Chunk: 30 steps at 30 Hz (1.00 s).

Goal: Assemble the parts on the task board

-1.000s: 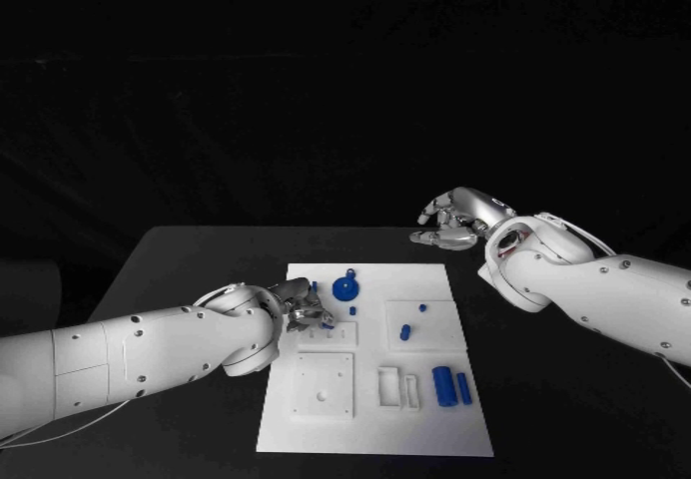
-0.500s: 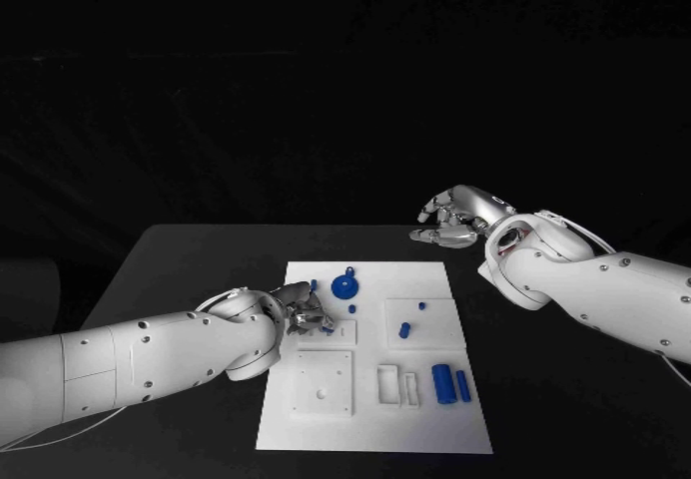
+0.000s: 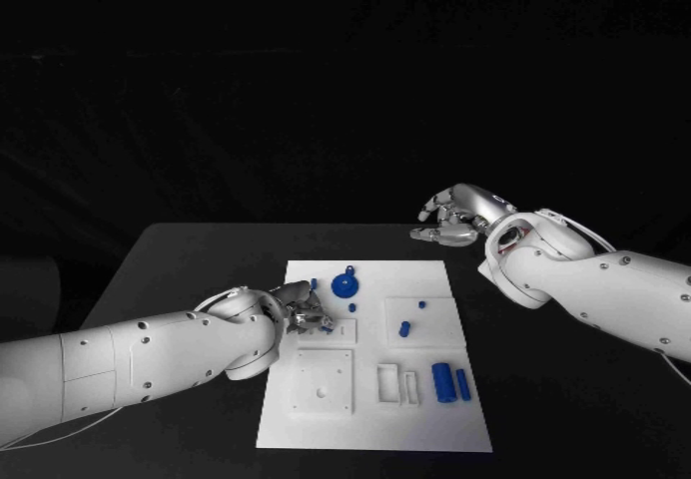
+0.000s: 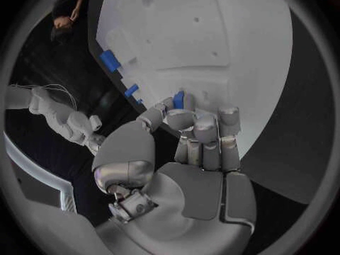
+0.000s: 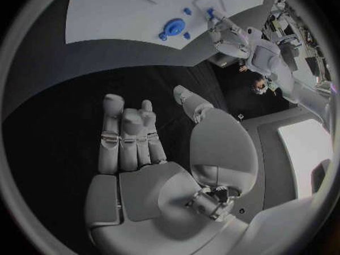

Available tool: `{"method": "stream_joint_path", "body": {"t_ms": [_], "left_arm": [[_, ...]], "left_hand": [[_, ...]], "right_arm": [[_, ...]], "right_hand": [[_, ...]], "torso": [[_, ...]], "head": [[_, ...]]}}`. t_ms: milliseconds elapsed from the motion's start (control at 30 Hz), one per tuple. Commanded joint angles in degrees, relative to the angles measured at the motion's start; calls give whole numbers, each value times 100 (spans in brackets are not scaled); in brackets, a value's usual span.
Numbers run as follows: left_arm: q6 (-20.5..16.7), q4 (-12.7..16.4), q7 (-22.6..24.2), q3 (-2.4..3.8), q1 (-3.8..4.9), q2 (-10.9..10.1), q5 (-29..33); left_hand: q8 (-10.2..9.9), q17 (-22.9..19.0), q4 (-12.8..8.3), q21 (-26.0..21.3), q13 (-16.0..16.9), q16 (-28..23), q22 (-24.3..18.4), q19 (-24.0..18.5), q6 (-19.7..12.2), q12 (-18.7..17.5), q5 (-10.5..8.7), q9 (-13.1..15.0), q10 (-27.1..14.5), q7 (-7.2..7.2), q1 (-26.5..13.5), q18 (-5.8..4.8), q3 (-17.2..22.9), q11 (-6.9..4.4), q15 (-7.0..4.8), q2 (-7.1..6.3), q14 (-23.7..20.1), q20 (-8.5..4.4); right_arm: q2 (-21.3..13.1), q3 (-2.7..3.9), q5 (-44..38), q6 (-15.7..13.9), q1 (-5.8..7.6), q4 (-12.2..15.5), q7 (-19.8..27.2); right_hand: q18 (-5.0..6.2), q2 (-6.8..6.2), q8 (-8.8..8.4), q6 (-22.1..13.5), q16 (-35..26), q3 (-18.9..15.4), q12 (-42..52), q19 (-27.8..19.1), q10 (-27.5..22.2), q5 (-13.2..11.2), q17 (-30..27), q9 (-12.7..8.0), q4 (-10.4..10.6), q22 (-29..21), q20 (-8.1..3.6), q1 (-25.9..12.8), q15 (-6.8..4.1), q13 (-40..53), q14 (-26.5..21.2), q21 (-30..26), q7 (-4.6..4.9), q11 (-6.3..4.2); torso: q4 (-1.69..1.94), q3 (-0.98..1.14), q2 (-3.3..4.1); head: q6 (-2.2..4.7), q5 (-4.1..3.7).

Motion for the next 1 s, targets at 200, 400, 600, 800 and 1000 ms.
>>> {"method": "stream_joint_path", "body": {"t_ms": [200, 400, 600, 800, 1000], "left_arm": [[203, 53, 66, 3, -11, -8, 19], [253, 65, 50, 3, -13, -24, 36], [265, 62, 39, 3, -15, -27, 36], [296, 49, 17, 3, -15, -27, 36], [374, 32, -21, 3, -15, -21, 36]], "left_hand": [[16, -18, -23, -14, -18, 44, 16, 46, 1099, 45, 97, 1077, -225, -682, 61, 110, 43, -232, -334, 90, 204, -681], [18, -29, -45, -15, -28, 54, 22, 45, 1105, 60, 178, 1076, -227, -683, 68, 109, 48, -233, -333, 91, 205, -678], [19, -43, -71, -15, -43, 66, 30, 47, 1110, 78, 318, 1076, -232, -684, 68, 108, 51, -234, -332, 90, 205, -676], [19, -44, -71, -15, -44, 67, 31, 48, 1111, 80, 328, 1076, -232, -684, 67, 108, 51, -235, -332, 91, 204, -676], [14, -59, -52, -18, -59, 70, 35, 52, 1108, 89, 217, 1073, -238, -682, 39, 106, 30, -231, -330, 93, 199, -674]], "right_arm": [[7, 3, -16, 12, 1, -2, 27], [4, 3, -16, 12, 1, -1, 26], [7, 3, -16, 14, 1, -6, 26], [11, 3, -16, 16, 1, -11, 27], [15, 3, -16, 22, 1, -17, 26]], "right_hand": [[163, -6, -31, -6, -36, 10, 24, -41, -39, 40, 10, -7, 39, 63, -18, 29, -15, -8, -5, -36, 48, 10], [163, -6, -31, -6, -36, 8, 25, -41, -39, 40, 11, -7, 41, 63, -19, 29, -15, -9, -4, -37, 48, 10], [163, -6, -31, -6, -36, 7, 26, -40, -39, 41, 11, -8, 42, 63, -19, 30, -15, -10, -4, -37, 48, 10], [163, -5, -31, -6, -36, 6, 26, -40, -39, 41, 11, -8, 44, 64, -19, 30, -15, -10, -4, -38, 48, 10], [163, -5, -31, -6, -36, 4, 27, -39, -39, 42, 11, -8, 47, 64, -20, 28, -15, -12, -3, -38, 48, 10]], "torso": [[-1, 2, 1], [-3, 2, -1], [-5, 2, -1], [-4, 5, 0], [-3, 6, -1]], "head": [[-15, 11], [-17, 12], [-17, 11], [-18, 7], [-12, 14]]}}
